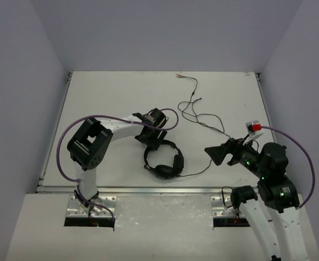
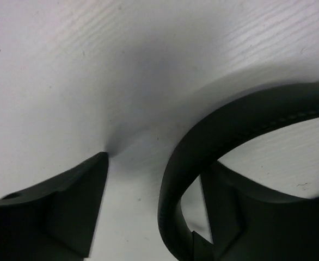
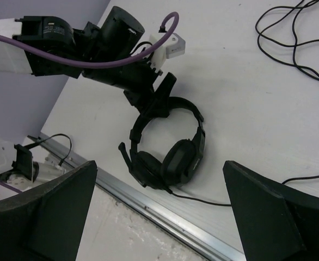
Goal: Wrap the headphones
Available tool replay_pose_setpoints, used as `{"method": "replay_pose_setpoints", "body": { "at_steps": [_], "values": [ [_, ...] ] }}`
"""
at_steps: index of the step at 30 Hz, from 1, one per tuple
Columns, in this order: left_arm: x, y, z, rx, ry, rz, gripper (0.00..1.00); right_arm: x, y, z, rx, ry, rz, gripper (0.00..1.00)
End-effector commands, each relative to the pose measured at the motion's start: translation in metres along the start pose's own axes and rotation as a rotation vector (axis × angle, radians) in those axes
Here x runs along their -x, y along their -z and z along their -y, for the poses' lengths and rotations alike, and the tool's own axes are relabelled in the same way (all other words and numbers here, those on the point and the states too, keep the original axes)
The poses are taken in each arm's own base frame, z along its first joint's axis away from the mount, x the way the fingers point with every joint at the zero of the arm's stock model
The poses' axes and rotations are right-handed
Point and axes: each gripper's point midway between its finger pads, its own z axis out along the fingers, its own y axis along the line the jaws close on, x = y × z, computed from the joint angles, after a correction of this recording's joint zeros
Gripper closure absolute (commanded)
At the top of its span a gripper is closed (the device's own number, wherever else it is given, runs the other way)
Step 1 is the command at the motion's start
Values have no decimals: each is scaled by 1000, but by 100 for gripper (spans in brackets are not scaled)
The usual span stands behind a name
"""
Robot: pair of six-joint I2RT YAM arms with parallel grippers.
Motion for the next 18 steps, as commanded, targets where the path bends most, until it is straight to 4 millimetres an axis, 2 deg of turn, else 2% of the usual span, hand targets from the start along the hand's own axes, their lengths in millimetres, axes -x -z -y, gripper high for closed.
{"method": "replay_pose_setpoints", "body": {
  "at_steps": [1,2,4,5,6,9,10,11,12,13,14,15,16,17,18],
  "values": [
    [29,-3,3,-11,13,78,42,9,-4,-8,48,7,35,1],
    [26,-8,3,-11,18,62,45,10,-3,-9,53,11,35,1],
    [20,-15,5,-20,21,45,61,9,-3,-9,51,17,31,1],
    [18,-18,5,-17,24,36,63,11,-2,-9,49,21,37,1],
    [17,-19,6,-20,26,34,76,11,-2,-8,42,24,41,1],
    [23,-9,7,-22,49,51,100,8,-6,-8,59,20,43,1],
    [20,-4,3,-1,79,47,100,10,-8,-10,79,33,51,1],
    [27,14,0,12,100,94,100,4,-12,-8,95,37,42,1],
    [27,25,-8,53,130,113,100,10,-14,-14,136,63,74,1],
    [27,48,-12,59,146,164,100,1,-20,-14,176,75,60,1],
    [27,60,-17,76,155,191,100,0,-23,-16,209,90,74,1],
    [25,73,-21,84,160,217,100,13,-25,-24,260,126,145,1],
    [23,97,-25,83,171,272,100,2,-33,-20,282,124,134,1],
    [23,109,-30,98,179,297,100,4,-37,-20,305,141,156,1],
    [18,130,-34,96,187,332,100,8,-45,-23,352,182,187,1]
  ]
}}
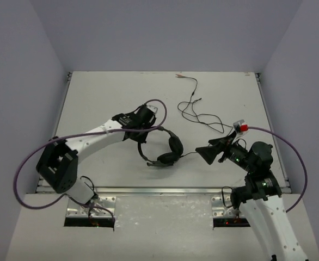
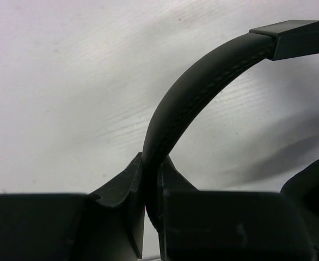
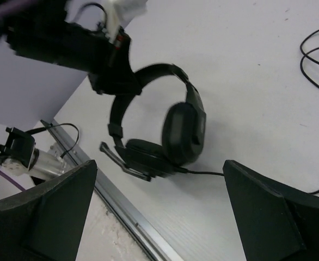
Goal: Wrap the headphones
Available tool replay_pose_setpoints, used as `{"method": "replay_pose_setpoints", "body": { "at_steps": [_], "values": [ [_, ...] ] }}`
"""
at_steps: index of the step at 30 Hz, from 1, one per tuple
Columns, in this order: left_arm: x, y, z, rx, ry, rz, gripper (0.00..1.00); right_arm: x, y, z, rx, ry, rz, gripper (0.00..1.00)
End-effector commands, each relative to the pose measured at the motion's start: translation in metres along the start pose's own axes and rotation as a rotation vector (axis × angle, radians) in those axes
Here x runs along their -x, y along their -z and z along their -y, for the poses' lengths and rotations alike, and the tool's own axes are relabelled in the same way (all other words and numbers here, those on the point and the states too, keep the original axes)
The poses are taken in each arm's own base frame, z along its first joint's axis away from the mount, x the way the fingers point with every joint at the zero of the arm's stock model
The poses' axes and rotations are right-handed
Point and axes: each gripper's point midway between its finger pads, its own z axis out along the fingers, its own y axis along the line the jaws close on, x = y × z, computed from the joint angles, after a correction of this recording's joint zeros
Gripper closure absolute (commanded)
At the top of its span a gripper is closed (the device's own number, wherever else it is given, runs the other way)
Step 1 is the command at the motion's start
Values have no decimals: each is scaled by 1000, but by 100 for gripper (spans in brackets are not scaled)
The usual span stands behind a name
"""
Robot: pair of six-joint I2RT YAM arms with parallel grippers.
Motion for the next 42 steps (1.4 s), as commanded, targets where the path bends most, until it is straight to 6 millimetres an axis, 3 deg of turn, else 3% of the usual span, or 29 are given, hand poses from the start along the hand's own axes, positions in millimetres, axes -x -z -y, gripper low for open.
{"method": "replay_pose_setpoints", "body": {
  "at_steps": [1,5,8,10,11,16,20,25,30,36,37,38,39,41,42],
  "values": [
    [28,70,-21,27,89,202,100,32,-18,-19,178,169,144,1],
    [23,107,-46,114,140,252,99,27,-48,5,148,223,59,1],
    [16,128,-73,250,199,243,100,4,-68,25,91,344,-69,1],
    [6,138,-85,311,218,217,100,-11,-78,27,96,447,-113,1],
    [8,146,-90,331,237,233,100,-5,-82,24,108,498,-76,1],
    [23,180,-85,246,293,331,100,-10,-100,21,163,579,-58,10],
    [26,196,-80,190,306,355,100,-17,-123,33,156,645,-87,13],
    [29,216,-80,155,321,399,100,-5,-145,55,56,684,-53,15],
    [28,235,-87,161,330,426,100,2,-156,61,26,688,5,17],
    [27,241,-96,207,332,432,100,13,-143,30,136,670,52,18],
    [29,242,-94,194,332,441,99,17,-142,29,125,674,65,23],
    [32,246,-94,188,335,454,100,17,-143,31,121,681,58,39],
    [33,248,-94,182,341,465,100,20,-145,30,120,689,56,47],
    [39,257,-96,181,363,501,100,6,-149,40,109,680,-22,61],
    [42,264,-98,181,379,526,100,2,-150,44,103,675,-37,63]
  ]
}}
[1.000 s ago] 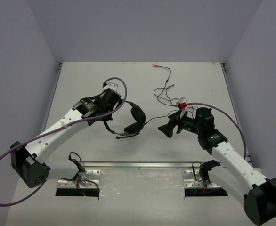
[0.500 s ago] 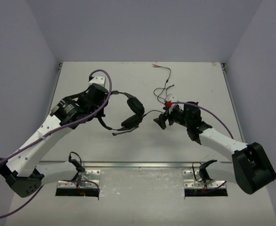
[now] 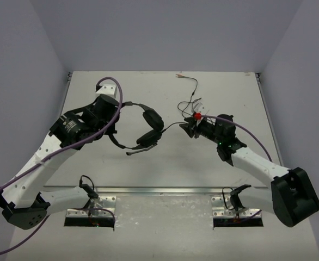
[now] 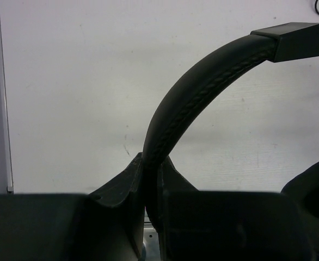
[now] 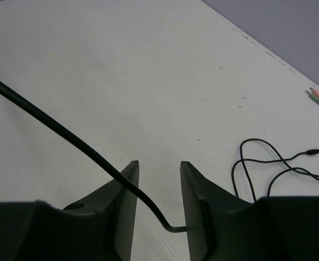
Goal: Wrap the headphones
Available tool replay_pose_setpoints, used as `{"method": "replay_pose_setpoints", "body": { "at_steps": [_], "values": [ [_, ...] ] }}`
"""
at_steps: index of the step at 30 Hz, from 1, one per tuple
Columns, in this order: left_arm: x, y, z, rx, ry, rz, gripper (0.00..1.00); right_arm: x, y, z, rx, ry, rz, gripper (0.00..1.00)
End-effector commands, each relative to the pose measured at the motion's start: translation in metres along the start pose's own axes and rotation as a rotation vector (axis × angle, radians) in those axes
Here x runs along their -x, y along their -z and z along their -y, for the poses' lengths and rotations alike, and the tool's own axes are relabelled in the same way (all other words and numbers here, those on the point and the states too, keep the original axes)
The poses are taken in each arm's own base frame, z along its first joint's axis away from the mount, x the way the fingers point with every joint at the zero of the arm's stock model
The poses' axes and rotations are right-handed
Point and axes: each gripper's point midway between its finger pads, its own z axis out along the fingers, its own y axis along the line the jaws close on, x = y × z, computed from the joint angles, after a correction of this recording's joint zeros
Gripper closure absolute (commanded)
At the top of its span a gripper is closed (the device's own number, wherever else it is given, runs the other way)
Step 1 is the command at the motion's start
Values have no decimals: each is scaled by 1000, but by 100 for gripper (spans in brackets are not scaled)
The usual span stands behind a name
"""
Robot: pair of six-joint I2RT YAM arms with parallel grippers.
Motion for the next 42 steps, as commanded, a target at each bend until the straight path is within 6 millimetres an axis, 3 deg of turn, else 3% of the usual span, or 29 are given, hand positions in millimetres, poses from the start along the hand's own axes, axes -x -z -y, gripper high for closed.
{"method": "replay_pose_setpoints", "body": {
  "at_steps": [1,4,7,8,10,11,14,16,17,18,20,22,23,25,26,28,29,34,39,42],
  "values": [
    [45,27,-5,-32,136,171,100,0,-7,2,7,7,-20,63],
    [55,36,-6,-46,152,202,100,-15,-8,6,-35,-21,-14,55],
    [58,38,-7,-47,139,210,100,-20,-14,10,-51,-50,-25,56],
    [59,38,-6,-48,135,211,100,-18,-16,12,-60,-51,-21,59],
    [59,38,-7,-47,129,213,100,-12,-16,25,-126,-47,-6,79],
    [61,40,-8,-50,134,224,100,-7,-17,29,-147,-42,4,97],
    [60,37,-11,-31,114,237,100,2,-8,45,-240,-33,27,99],
    [60,30,-9,-29,78,248,100,27,6,50,-294,-43,98,99],
    [48,17,-4,-29,35,216,100,31,12,51,-309,-39,113,99],
    [45,10,9,-84,-10,203,100,52,23,51,-324,-21,171,99],
    [21,-12,31,-157,-79,121,100,70,34,51,-328,38,198,99],
    [8,-20,59,-280,-100,62,100,91,45,45,-305,79,226,99],
    [3,-26,64,-290,-105,46,100,108,48,38,-261,102,256,99],
    [-10,-40,75,-321,-145,9,100,117,52,25,-186,133,241,99],
    [-16,-43,81,-344,-164,-7,100,136,52,11,-101,164,268,99],
    [-24,-42,103,-429,-199,-25,100,127,48,-3,1,164,186,99],
    [-27,-41,110,-456,-216,-27,100,141,48,-7,36,180,196,99],
    [-42,-29,144,-583,-326,-9,100,133,41,-26,148,173,133,96],
    [-44,-30,154,-574,-345,9,100,126,31,-44,174,172,117,96],
    [-29,-27,149,-534,-290,60,100,122,31,-32,82,173,135,99]
  ]
}}
